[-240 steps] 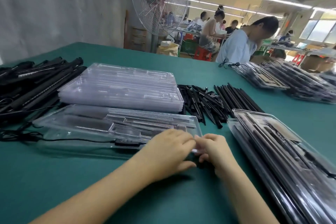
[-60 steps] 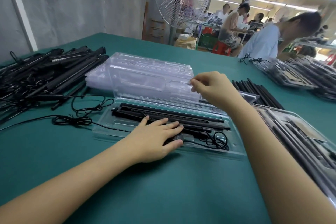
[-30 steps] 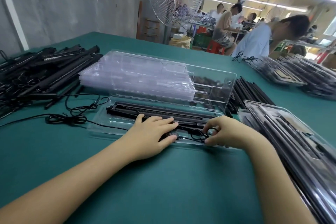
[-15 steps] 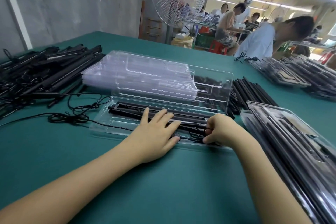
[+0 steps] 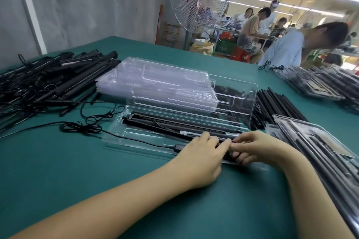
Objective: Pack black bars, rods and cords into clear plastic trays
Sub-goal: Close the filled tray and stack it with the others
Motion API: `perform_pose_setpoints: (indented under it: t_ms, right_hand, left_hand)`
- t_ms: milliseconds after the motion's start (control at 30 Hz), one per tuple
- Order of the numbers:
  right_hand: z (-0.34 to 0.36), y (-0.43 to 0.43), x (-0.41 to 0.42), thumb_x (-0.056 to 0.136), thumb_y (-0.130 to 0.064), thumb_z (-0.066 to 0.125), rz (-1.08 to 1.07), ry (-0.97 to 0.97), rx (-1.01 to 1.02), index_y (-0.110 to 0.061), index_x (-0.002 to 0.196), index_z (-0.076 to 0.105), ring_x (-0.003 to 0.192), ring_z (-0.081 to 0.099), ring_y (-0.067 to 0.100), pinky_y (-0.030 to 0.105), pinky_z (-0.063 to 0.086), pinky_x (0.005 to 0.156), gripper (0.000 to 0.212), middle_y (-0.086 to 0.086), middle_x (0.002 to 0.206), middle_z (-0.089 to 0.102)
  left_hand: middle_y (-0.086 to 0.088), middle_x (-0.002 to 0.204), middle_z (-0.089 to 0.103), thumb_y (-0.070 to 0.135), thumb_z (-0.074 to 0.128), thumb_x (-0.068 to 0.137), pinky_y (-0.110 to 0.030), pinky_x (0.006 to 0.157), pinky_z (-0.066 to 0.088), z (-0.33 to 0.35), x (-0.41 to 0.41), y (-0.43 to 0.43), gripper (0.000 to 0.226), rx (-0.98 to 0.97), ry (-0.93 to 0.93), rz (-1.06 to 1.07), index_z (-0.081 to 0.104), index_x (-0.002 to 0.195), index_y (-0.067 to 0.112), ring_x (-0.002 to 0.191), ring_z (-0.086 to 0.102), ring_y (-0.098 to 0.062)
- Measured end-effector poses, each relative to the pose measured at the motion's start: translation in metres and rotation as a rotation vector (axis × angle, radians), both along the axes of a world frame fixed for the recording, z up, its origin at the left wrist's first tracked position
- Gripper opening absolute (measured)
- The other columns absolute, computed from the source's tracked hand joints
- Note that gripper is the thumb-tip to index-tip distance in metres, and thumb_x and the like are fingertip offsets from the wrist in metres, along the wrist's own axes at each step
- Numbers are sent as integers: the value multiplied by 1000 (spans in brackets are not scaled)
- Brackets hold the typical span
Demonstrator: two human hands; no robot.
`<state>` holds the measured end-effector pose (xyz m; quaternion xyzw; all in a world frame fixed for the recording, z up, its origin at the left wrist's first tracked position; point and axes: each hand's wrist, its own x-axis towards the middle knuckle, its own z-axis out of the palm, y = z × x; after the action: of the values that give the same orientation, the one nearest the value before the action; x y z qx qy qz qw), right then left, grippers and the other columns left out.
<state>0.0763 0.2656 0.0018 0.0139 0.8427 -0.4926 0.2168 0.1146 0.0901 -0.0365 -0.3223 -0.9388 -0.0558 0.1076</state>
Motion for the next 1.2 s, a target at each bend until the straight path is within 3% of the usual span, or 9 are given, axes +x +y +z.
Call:
perform_pose_setpoints:
  t_ms: [167, 233, 400, 500, 700, 800, 900, 1067, 1200]
  right_hand:
    - [0, 6, 2, 87, -10, 63, -97, -41, -107, -1, 91, 59, 55, 66, 23, 26, 55, 50, 11, 15, 65, 68]
    - [-3, 3, 1, 88, -5, 61, -153, -25, -97, 1, 87, 57, 49, 63, 21, 26, 54, 47, 8, 14, 60, 66]
    - [-12, -9, -1, 83, -4, 69, -245, 111, 88, -5, 71, 50, 33, 52, 12, 19, 42, 33, 22, 3, 45, 54]
    - [-15, -12, -2, 79, -3, 73, -266, 211, 225, -6, 67, 51, 35, 49, 13, 19, 38, 33, 26, 5, 50, 53]
    - [-8, -16, 0, 79, 3, 71, -253, 206, 370, -5, 61, 52, 38, 53, 14, 22, 46, 36, 27, 11, 52, 58]
    - [-2, -16, 3, 76, -4, 76, -186, 179, 525, -10, 56, 57, 47, 52, 13, 21, 43, 44, 28, 7, 56, 58]
    - [2, -18, 4, 77, -8, 76, -161, 159, 590, -14, 57, 55, 52, 50, 11, 19, 41, 49, 29, 4, 58, 57]
    - [3, -20, 5, 77, -8, 75, -148, 177, 619, -15, 79, 58, 51, 52, 11, 20, 43, 52, 18, 1, 61, 56]
    - [1, -19, 8, 76, -8, 75, -151, 210, 642, -19, 75, 64, 49, 51, 8, 17, 40, 49, 15, -1, 60, 57]
  left_hand:
    - [-12, 120, 43, 23, 41, 93, -35, 94, 37, -1, 0, 1, 33, 80, -28, 47, 46, 120, 6, 112, 37, -28]
    - [-11, 120, 49, 22, 40, 94, -34, 95, 37, -3, -1, 0, 34, 71, -18, 29, 47, 123, 6, 113, 37, -26]
    - [-6, 113, 56, 20, 38, 94, -32, 88, 38, -7, 2, -8, 30, 26, 20, -64, 47, 119, 6, 103, 43, -23]
    - [-6, 109, 55, 18, 39, 94, -33, 86, 38, -8, 2, -15, 24, 83, -55, -100, 49, 112, 6, 102, 43, -21]
    - [-3, 133, 47, 16, 40, 94, -41, 91, 41, -7, -1, -26, 33, 164, -150, -147, 45, 126, 10, 113, 51, -25]
    - [2, 134, 41, 22, 37, 96, -43, 84, 46, -7, -1, -26, 30, 82, -126, -123, 47, 123, 12, 103, 57, -29]
    - [-3, 133, 46, 22, 36, 96, -42, 89, 44, -3, -6, -23, 36, 35, -125, -155, 46, 128, 9, 110, 54, -29]
    - [-8, 144, 41, 27, 38, 95, -40, 101, 38, -4, -6, -16, 63, -51, -151, -199, 11, 151, 12, 128, 41, -24]
    - [-8, 132, 51, 39, 39, 94, -35, 103, 31, -7, 0, -7, 61, -108, 12, -140, 27, 145, 9, 124, 37, -25]
